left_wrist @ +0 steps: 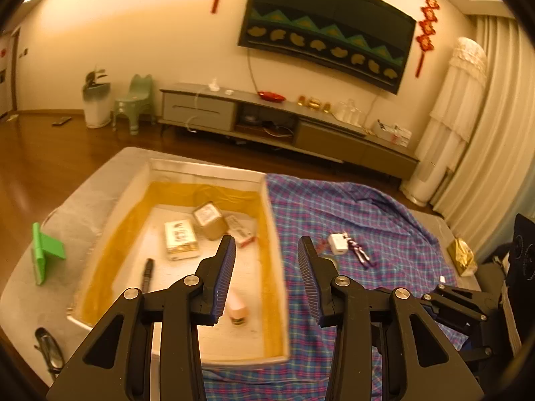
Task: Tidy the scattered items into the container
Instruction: 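Move both grippers back over the items on the plaid shirt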
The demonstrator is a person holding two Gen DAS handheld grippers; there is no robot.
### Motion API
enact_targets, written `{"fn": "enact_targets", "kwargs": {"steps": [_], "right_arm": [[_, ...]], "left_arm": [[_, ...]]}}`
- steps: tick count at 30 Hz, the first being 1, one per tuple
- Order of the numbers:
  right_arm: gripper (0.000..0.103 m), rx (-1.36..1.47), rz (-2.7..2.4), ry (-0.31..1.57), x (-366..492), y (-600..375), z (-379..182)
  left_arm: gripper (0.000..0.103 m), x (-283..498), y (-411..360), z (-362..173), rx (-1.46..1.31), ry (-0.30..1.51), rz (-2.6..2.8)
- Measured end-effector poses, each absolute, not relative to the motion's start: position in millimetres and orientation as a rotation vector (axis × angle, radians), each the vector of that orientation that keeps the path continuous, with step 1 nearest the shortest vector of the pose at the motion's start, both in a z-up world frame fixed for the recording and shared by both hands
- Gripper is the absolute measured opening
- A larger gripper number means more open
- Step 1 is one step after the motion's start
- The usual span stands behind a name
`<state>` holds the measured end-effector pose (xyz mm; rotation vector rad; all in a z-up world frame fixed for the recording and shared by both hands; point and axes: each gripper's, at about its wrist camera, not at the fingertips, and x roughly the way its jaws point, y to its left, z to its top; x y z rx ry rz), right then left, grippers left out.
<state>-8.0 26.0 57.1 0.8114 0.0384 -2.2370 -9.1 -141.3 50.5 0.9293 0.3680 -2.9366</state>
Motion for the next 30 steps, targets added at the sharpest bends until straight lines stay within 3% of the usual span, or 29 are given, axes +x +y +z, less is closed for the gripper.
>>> {"fn": "enact_targets", "kwargs": {"steps": [8, 19, 22, 30], "right_arm": [[0.034, 0.907, -2.29, -0.13, -37, 82, 27], [0.036, 1.06, -2.373, -0.198, -72, 123, -12], [0.045, 1.1, -2.4, -0.182, -88, 129, -21], [0.045, 1.203, -2.47, -0.044, -144, 140, -47]], "left_arm": [[0.041, -37, -96, 37, 1.01, 0.297, -2.969], [0.042, -78, -46, 2, 1.202, 0.267, -2.982], [0.042, -89, -39, -9, 1.26, 0.272, -2.963], [0.042, -120, -41, -43, 1.443, 0.362, -2.883]]}}
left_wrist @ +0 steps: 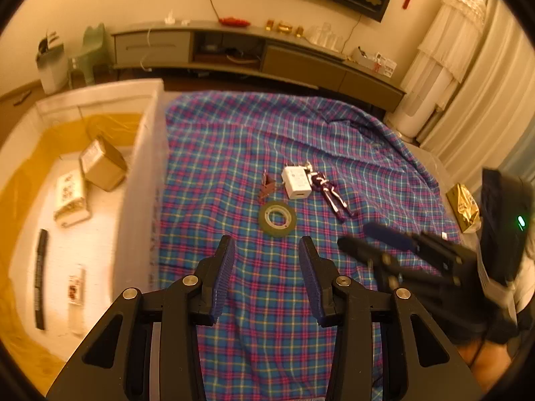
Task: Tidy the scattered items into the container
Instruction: 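Move both grippers back over the items on the plaid shirt, then grasp the purple figurine with the right gripper while the left grasps the green tape roll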
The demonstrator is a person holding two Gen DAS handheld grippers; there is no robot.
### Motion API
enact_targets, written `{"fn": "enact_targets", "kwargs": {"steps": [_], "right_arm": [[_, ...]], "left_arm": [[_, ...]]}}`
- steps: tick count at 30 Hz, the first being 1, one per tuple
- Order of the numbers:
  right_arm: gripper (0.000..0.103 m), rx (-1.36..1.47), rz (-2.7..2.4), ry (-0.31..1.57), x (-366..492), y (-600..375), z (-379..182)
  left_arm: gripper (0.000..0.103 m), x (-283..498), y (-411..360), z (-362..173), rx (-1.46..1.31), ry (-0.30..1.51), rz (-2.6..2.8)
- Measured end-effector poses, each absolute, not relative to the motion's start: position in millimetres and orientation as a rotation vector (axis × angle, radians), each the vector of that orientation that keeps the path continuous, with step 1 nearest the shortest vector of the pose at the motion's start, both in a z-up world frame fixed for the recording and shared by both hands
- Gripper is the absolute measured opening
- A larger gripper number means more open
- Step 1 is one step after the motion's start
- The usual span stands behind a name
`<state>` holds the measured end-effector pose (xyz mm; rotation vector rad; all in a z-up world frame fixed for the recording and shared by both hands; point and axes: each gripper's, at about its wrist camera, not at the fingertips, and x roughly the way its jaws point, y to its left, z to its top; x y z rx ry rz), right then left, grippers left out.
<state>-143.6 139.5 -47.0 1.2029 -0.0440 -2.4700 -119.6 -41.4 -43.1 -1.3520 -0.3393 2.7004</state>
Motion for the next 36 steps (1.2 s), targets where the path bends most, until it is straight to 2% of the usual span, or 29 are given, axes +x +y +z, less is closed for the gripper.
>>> {"fn": "enact_targets", "kwargs": {"steps": [10, 16, 18, 21, 22, 24, 27, 30, 32, 33, 34, 36], "right_arm": [[0.047, 1.291, -2.477, 0.116, -214, 143, -85], [0.047, 1.249, -2.467, 0.226, -221, 139, -95], [0.043, 1.234, -2.467, 0.251, -221, 138, -96], [0.028, 1.211, -2.482, 0.311, -222, 137, -96], [0.024, 1.208, -2.484, 0.315, -223, 138, -96], [0.02, 1.205, -2.479, 0.283, -225, 144, -96], [0.02, 1.2, -2.469, 0.247, -226, 151, -96], [0.026, 1.166, -2.487, 0.256, -224, 153, -95], [0.039, 1.144, -2.503, 0.263, -224, 153, -95], [0.04, 1.141, -2.504, 0.265, -225, 152, -96], [0.04, 1.153, -2.493, 0.266, -226, 152, -98], [0.031, 1.205, -2.457, 0.271, -230, 148, -105]], "left_arm": [[0.048, -160, -20, -81, -1.389, -0.267, 2.655], [0.054, -188, -19, -107, -1.441, -0.386, 2.617], [0.056, -193, -13, -112, -1.441, -0.366, 2.615], [0.058, -192, -8, -123, -1.445, -0.284, 2.633], [0.061, -191, -6, -124, -1.436, -0.255, 2.648], [0.062, -190, -4, -124, -1.42, -0.22, 2.662], [0.063, -188, -2, -124, -1.388, -0.195, 2.68], [0.063, -192, 1, -127, -1.375, -0.137, 2.701], [0.061, -192, 6, -128, -1.376, -0.081, 2.714], [0.059, -192, 8, -128, -1.38, -0.046, 2.722], [0.05, -192, 10, -128, -1.38, -0.023, 2.726], [0.05, -191, 9, -127, -1.385, -0.025, 2.716]]}}
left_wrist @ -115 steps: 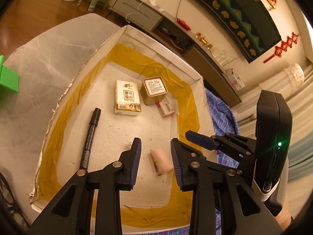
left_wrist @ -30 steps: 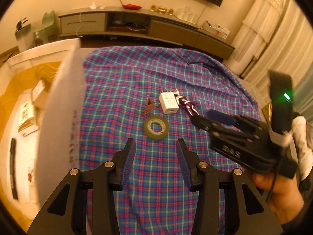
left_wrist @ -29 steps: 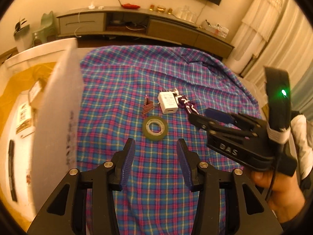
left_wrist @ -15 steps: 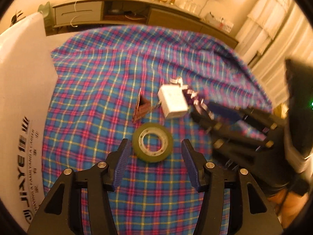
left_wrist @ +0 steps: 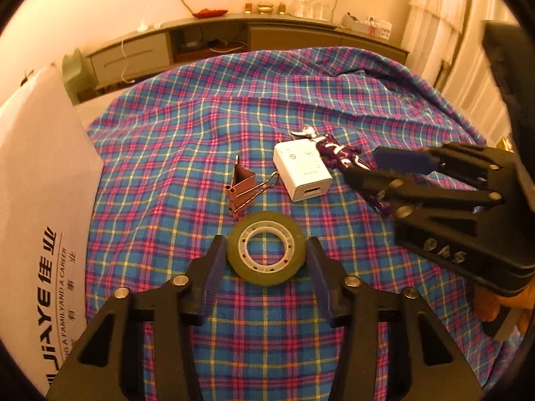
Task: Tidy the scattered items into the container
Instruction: 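Grasp the purple figurine with the right gripper while the left grasps the green tape roll, then lift and carry the figurine and tape roll over the box with both grippers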
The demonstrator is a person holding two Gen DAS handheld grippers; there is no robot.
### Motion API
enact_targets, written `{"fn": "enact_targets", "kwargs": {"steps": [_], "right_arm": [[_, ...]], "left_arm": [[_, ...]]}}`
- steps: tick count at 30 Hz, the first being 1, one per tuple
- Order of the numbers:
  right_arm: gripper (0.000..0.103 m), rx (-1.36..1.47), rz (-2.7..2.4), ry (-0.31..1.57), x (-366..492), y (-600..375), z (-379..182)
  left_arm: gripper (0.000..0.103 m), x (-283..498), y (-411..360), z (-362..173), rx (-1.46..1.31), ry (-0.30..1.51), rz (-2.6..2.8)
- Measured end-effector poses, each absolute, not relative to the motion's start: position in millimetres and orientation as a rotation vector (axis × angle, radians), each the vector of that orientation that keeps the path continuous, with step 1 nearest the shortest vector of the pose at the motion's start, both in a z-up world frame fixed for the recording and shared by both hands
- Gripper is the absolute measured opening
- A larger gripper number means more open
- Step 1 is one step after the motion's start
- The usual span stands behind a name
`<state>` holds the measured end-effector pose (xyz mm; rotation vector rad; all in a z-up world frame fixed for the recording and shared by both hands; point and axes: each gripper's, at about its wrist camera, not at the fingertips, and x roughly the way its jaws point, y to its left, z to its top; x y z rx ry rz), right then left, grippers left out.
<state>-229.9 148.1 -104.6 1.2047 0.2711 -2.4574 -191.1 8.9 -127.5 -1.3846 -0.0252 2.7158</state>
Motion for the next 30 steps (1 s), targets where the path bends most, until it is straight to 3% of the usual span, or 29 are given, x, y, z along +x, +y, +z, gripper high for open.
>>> {"fn": "enact_targets", "kwargs": {"steps": [5, 17, 30], "right_arm": [[0.029, 1.221, -2.453, 0.256, -230, 148, -102], [0.029, 1.279, -2.422, 0.003, -223, 168, -78], [0.029, 1.258, -2.459, -0.026, -167, 173, -35]], "left_arm": [[0.049, -192, 5, -125, -1.394, -0.082, 2.701], [0.049, -181, 7, -91, -1.332, -0.169, 2.682], [0.049, -153, 19, -54, -1.239, -0.217, 2.643]]}}
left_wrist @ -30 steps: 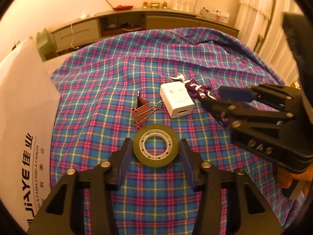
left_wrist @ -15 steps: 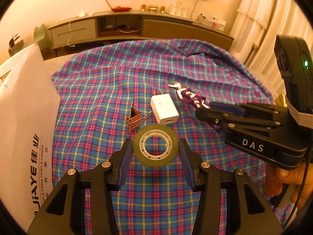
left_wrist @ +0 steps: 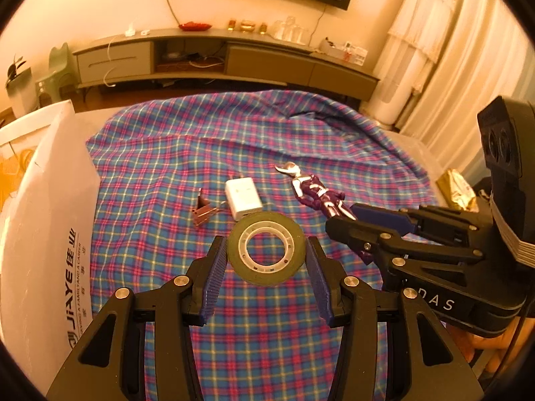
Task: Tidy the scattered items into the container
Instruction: 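Lift and carry the figurine and tape roll over the box with both grippers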
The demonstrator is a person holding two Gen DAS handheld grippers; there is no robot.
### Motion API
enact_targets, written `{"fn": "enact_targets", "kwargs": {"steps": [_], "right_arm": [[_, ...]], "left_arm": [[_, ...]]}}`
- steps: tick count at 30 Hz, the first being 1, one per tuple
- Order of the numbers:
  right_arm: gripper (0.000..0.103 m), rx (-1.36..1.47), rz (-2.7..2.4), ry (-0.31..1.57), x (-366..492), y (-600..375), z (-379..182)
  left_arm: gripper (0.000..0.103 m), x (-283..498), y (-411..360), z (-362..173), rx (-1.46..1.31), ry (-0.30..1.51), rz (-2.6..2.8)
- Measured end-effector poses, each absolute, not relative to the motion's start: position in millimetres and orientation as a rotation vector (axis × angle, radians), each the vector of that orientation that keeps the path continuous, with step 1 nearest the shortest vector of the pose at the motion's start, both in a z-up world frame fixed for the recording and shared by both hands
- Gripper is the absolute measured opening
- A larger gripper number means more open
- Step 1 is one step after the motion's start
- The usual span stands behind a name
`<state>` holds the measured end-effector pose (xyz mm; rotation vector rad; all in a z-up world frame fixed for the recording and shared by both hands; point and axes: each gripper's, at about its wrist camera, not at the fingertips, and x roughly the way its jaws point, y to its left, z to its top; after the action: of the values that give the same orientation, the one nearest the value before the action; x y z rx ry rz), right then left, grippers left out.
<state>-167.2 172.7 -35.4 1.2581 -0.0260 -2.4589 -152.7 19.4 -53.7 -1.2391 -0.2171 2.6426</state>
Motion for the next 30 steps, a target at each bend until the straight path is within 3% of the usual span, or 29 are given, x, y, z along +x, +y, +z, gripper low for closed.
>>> {"fn": "enact_targets", "kwargs": {"steps": [17, 30], "right_arm": [[0.029, 1.168, -2.49, -0.212, -97, 176, -2], [0.029, 1.119, -2.469, -0.243, -48, 151, -3]], "left_arm": [[0.049, -87, -10, -3, -1.117, -0.206, 2.671], [0.049, -47, -37, 11, -1.064, -0.181, 2.687]]}}
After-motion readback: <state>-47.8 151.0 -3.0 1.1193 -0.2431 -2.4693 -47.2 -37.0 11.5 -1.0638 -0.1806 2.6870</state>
